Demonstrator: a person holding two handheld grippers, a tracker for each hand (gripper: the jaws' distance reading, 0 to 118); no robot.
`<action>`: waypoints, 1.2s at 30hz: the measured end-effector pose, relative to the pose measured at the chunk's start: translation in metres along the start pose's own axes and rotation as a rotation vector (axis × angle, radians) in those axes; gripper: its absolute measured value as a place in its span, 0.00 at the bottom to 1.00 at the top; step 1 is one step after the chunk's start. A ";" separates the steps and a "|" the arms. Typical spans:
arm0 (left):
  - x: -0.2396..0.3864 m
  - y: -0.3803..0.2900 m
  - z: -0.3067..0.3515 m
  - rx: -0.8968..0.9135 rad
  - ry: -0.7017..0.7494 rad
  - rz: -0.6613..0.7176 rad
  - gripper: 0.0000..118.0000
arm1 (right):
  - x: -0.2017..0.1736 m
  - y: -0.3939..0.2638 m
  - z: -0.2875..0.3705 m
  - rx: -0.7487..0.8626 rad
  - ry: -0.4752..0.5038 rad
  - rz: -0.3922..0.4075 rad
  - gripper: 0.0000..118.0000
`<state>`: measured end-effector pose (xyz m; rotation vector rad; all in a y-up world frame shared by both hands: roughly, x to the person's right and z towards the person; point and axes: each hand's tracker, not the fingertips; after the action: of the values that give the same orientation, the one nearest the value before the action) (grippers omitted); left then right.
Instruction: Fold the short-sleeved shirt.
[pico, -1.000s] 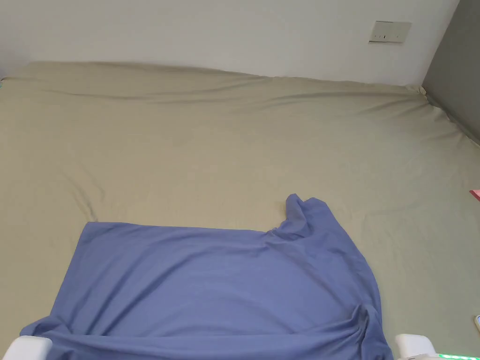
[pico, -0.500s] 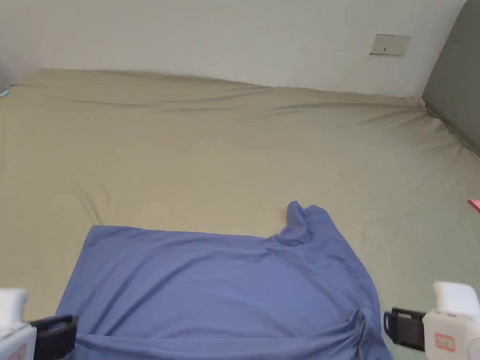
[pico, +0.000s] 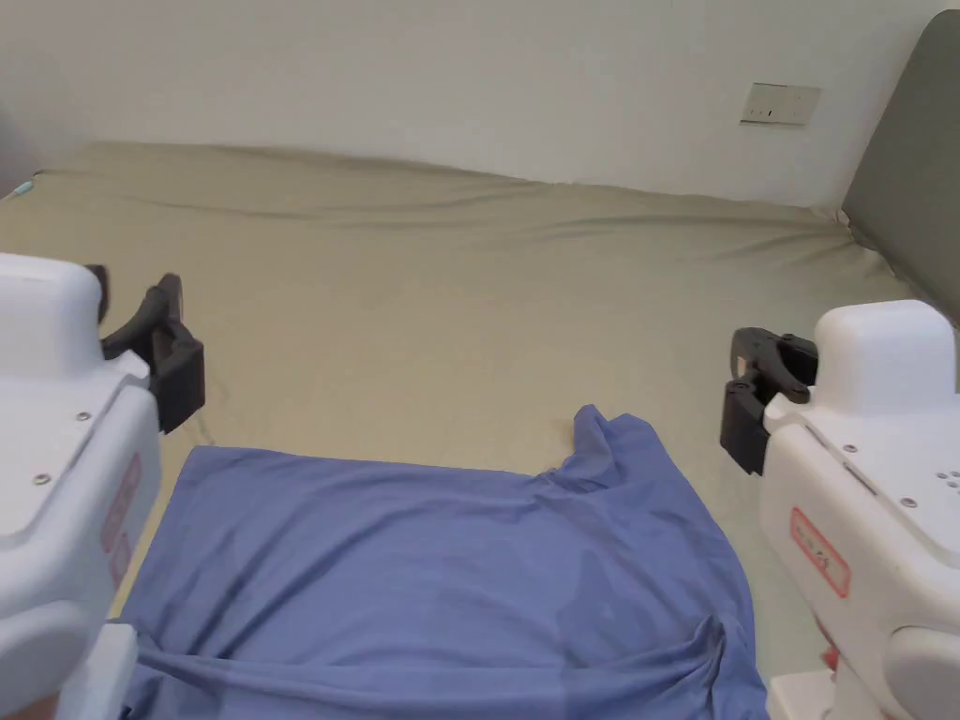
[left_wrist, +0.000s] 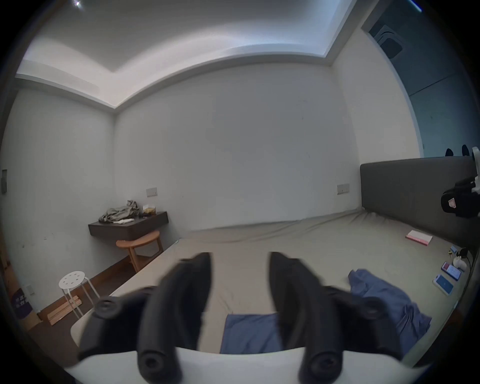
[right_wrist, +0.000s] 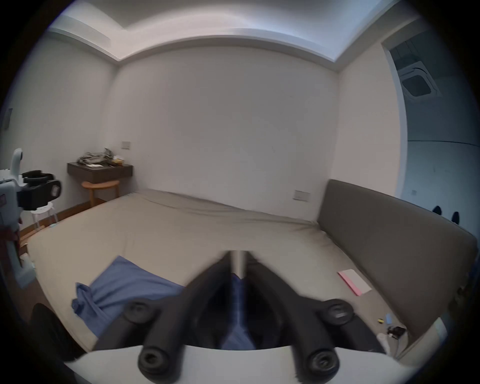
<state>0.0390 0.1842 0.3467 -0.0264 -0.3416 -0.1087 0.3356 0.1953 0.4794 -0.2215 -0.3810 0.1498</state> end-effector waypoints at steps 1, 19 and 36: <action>0.002 -0.001 -0.003 0.017 0.000 0.026 0.06 | -0.007 0.001 -0.003 -0.004 -0.002 0.013 0.02; 0.011 -0.086 -0.081 -0.349 -0.174 -0.019 0.00 | -0.017 -0.052 -0.067 -0.161 -0.007 0.046 0.01; -0.062 -0.245 -0.312 -0.798 0.030 0.041 0.98 | 0.056 -0.112 -0.133 -0.365 -0.098 -0.028 0.02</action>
<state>0.0578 -0.0663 0.0335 -0.8198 -0.2499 -0.1993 0.4496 0.0731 0.4062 -0.5701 -0.5082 0.0619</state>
